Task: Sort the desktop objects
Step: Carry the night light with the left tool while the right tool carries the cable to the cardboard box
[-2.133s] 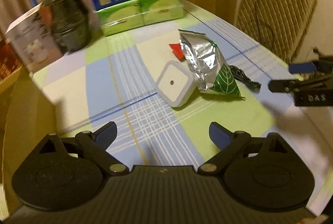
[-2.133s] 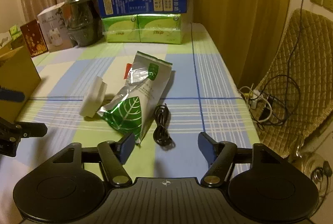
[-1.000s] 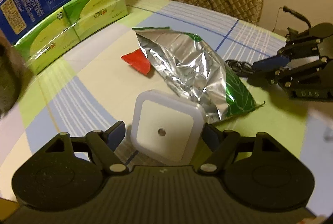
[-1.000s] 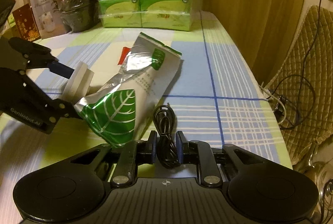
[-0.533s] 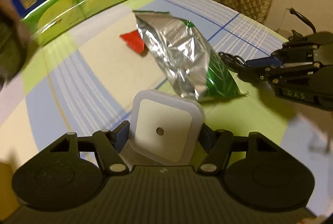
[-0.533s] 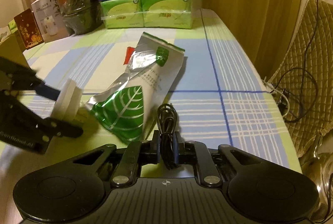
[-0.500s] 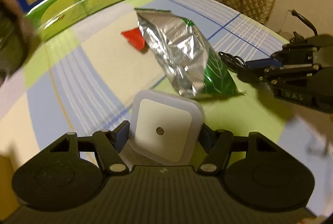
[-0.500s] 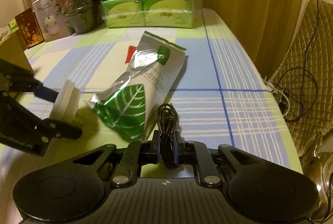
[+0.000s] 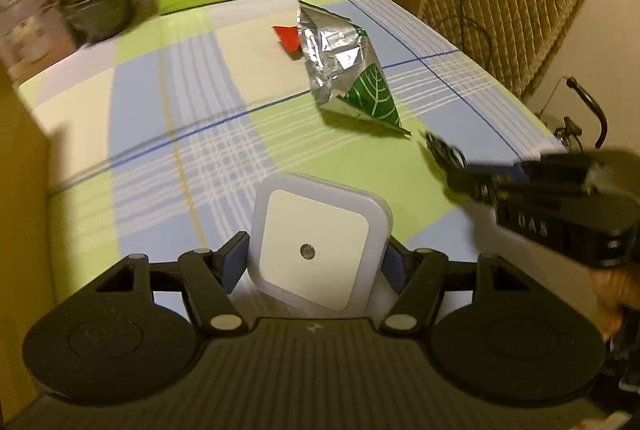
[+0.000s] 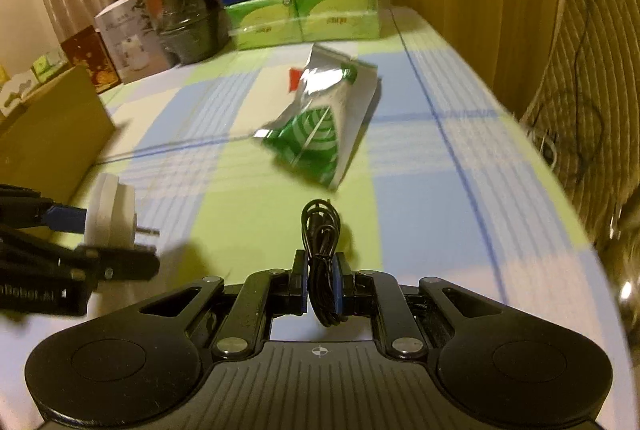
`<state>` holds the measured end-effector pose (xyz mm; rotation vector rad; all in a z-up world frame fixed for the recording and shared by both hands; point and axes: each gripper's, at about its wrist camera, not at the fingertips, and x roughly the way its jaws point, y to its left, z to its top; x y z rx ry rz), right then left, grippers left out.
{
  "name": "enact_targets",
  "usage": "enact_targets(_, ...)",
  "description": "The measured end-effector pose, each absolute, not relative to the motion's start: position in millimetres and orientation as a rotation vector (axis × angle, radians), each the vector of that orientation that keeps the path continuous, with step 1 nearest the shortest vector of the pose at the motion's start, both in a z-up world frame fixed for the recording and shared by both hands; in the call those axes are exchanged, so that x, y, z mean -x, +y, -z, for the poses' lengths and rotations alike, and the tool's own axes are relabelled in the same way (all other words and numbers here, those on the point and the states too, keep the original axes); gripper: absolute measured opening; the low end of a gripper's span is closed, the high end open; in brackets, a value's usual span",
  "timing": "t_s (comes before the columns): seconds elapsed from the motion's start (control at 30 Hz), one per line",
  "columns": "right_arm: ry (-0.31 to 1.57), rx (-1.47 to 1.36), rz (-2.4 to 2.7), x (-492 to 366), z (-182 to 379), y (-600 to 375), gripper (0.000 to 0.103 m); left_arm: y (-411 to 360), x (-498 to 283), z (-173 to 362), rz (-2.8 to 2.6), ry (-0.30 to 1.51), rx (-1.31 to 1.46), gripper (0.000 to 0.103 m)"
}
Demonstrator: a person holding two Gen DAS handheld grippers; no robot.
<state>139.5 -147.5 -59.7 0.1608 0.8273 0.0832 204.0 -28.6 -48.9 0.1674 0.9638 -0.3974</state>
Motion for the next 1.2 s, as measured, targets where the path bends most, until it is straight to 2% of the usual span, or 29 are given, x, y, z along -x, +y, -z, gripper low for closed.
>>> enact_targets(0.67, 0.766, -0.031, -0.172, -39, -7, -88, 0.009, 24, -96, -19, 0.245, 0.873, -0.081, 0.064)
enact_targets(1.2, 0.714, 0.01, -0.222, -3, -39, -61, 0.009, 48, -38, -50, 0.196, 0.822, -0.046, 0.064)
